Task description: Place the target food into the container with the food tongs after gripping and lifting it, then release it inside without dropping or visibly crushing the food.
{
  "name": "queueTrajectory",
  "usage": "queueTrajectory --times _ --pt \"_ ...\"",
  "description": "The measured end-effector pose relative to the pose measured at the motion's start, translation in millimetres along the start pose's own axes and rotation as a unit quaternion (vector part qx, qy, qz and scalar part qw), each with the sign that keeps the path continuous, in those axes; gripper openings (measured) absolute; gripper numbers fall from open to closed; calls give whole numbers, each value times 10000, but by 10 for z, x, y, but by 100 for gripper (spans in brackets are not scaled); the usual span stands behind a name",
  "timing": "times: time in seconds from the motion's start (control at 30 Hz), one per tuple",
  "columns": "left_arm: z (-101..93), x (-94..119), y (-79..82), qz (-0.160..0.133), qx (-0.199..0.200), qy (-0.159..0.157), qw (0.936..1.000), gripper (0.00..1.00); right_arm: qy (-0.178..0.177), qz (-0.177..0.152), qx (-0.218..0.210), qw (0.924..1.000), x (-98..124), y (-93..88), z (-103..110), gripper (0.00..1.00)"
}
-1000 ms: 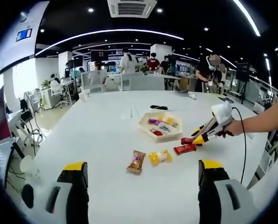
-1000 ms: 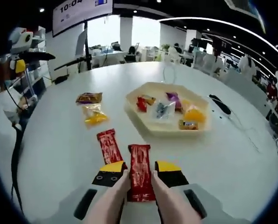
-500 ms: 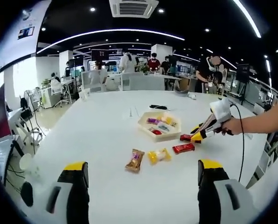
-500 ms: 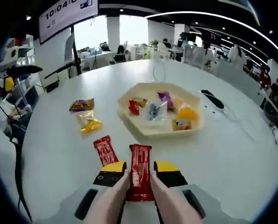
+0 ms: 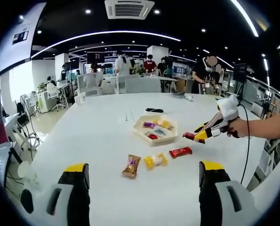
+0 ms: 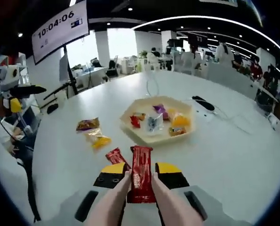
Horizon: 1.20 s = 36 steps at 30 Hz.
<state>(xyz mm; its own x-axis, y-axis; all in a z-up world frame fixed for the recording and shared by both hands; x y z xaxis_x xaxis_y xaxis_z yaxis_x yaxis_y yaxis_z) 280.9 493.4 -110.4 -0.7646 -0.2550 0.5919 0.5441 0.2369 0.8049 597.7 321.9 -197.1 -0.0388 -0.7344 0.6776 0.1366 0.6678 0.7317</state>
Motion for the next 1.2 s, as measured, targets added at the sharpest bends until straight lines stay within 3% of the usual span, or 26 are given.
queueTrajectory --times 0.17,0.43,0.6,0.73,0.93,1.07,1.2 --pt "43 11 -24 -7 -52 35 10000 97 -32 -220 -180 9996 71 21 42 23" --pt "62 -4 52 -99 -116 32 9999 97 -28 -247 -325 9992 147 20 136 22" --pt "88 -45 82 -96 -145 -105 9998 97 -37 -290 -485 9984 196 33 194 22" --pt "77 -112 80 84 -175 -246 9995 97 -110 -279 -614 9977 250 19 242 23" --pt "62 -180 104 -64 -105 -405 9991 98 -158 -365 -804 9960 271 -43 243 23" --pt "12 -258 105 10 -101 -462 9989 97 -193 -456 -815 9954 356 -8 295 23" --pt "-50 -267 201 -103 -199 -523 9984 99 -206 -555 -899 9942 370 7 286 23"
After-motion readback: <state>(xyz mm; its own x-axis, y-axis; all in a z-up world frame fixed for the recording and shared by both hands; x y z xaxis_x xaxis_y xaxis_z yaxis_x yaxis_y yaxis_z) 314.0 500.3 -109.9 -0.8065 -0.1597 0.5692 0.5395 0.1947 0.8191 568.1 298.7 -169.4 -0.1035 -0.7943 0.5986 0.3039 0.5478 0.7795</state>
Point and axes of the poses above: the point that each gripper's makers call its tool centre point, and the gripper's own axes: x roughly backward along the fingers, z roughly to its left, y roughly out of its top, the point moved 8 cm from there along x, roughly backward along the fingers, and after that the axes turned 8 degrees about z, right-handed, at the moved point
